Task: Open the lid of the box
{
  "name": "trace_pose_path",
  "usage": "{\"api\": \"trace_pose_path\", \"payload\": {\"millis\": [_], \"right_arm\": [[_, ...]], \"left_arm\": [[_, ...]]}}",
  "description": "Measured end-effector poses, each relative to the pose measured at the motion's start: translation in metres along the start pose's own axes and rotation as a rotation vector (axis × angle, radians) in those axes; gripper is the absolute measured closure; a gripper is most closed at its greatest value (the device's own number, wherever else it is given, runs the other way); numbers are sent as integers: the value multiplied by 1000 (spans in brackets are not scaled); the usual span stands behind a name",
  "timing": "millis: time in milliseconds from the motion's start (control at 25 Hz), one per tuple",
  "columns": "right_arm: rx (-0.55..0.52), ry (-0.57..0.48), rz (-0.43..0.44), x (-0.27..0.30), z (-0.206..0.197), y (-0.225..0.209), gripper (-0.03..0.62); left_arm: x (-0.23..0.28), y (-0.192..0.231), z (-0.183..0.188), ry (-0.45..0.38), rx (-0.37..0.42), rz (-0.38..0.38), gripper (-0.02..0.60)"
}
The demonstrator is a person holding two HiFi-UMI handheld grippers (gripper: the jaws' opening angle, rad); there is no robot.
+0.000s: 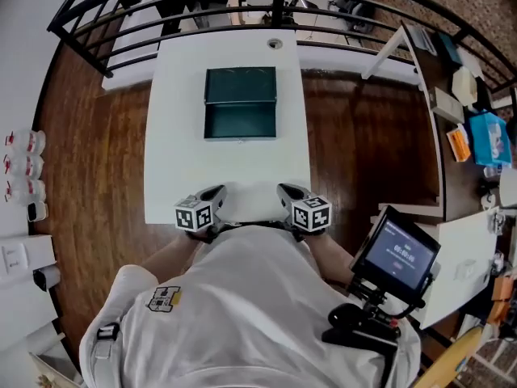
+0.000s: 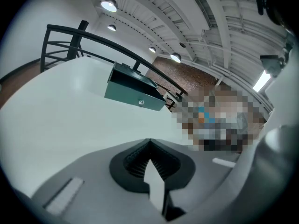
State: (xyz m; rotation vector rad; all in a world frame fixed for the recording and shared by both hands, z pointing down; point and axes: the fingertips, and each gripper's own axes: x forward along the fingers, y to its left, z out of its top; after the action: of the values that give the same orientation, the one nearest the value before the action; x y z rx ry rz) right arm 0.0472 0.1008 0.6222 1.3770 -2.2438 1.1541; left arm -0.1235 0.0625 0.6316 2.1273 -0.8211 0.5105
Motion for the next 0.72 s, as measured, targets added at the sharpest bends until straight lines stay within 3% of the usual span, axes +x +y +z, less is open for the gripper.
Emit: {"api": "trace_pose_path", "payload": {"millis": [400,720], "right_arm": [[-74,16,6,2,4,-1,594],[-74,15,1,0,5,-5,594]], "left_arm": [[6,-4,0,-20,-5,20,581],[3,-5,0,-28,-9,24,581]]}}
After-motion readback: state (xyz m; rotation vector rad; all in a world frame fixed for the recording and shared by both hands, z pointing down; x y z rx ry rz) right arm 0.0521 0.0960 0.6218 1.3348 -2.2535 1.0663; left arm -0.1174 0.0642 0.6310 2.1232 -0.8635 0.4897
